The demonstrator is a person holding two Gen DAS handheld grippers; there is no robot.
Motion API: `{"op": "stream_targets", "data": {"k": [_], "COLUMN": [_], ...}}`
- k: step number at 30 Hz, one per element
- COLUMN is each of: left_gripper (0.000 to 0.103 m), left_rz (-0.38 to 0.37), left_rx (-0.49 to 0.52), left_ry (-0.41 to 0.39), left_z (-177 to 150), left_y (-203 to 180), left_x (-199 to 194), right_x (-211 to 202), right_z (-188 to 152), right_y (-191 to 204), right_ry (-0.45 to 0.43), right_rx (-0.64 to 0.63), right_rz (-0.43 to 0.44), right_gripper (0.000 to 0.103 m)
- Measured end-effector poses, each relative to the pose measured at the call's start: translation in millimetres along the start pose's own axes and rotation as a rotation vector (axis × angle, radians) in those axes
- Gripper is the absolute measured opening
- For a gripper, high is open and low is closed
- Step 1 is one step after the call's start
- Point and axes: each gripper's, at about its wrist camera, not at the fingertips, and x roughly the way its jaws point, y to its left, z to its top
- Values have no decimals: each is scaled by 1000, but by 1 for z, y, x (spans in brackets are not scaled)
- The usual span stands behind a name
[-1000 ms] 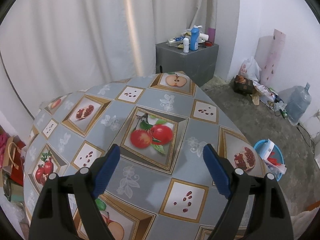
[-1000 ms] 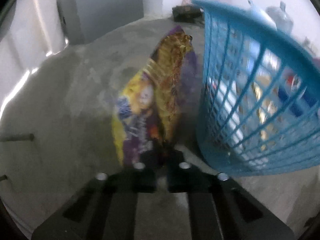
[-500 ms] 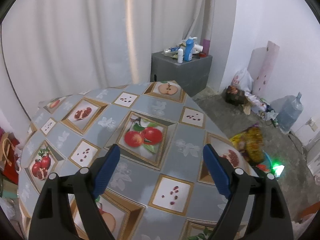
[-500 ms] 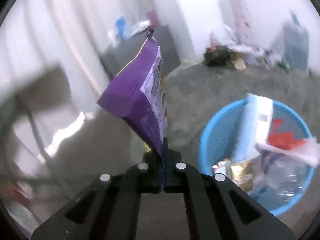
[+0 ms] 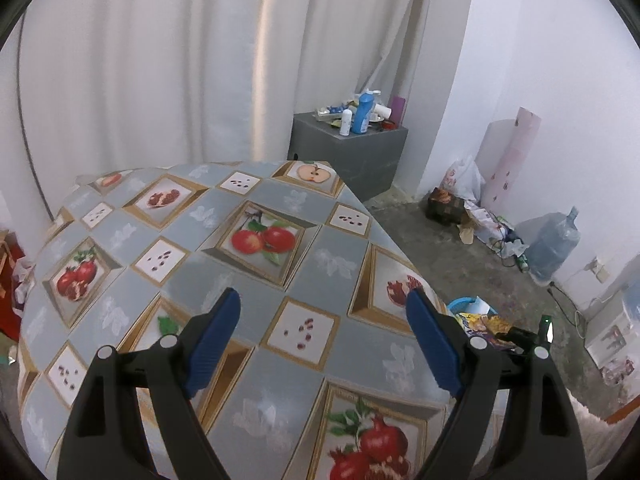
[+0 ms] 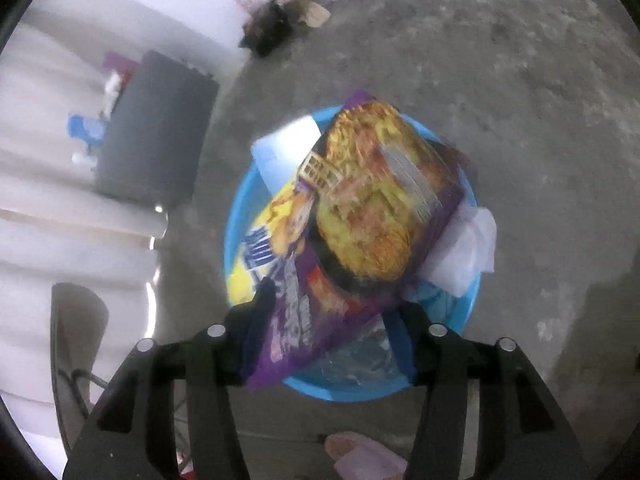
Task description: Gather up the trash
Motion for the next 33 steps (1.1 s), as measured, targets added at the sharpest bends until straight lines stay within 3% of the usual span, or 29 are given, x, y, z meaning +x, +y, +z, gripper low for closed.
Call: {"op": "stream_targets", "data": {"k": [1, 3, 6, 9, 14, 16, 19, 21, 23, 28, 31, 33], "left_gripper": [83, 83, 83, 84, 85, 88, 94, 97, 97, 97, 97, 97], "left_rz": [1, 4, 12, 1, 13, 21, 34, 27, 41, 208, 302, 403], "left_rx": [0, 1, 2, -27, -65, -83, -141, -153, -134, -82, -113, -105], "left_ry": [-3, -10, -21, -30, -41, -42, -40, -35, -38, -39, -58, -90], "left_z": [-3, -9, -18, -27, -44, -51, -65, -77, -88, -104, -111, -115], "left_y": [0, 0, 1, 5, 10, 9, 4, -5, -15, -31, -28, -29], "left_x": [-4, -14, -30, -44, -65, -72, -82, -87, -92, -100, -106, -112], "right_x": [0, -7, -28, -52, -123, -166, -207, -233, -256, -281, -282, -279], "right_z": [5, 4, -4, -13, -39, -61, -100, -141, -184, -264, -294, -314], "right_y": [0, 2, 8, 17, 28, 60, 111, 149, 180, 218, 226, 228], "right_ry": [6, 9, -27, -62, -131, -167, -221, -275, -331, -362, -356, -342], "right_rx": [3, -4, -22, -44, -80, -213, -450, -640, -810, -1097, -1174, -1219], "right_rz": [-15, -81, -117, -144, -58, -23, -52, -51, -31, 22, 10, -3], "right_gripper": [52, 71, 80, 81, 81, 81, 87, 95, 95, 95, 95, 95]}}
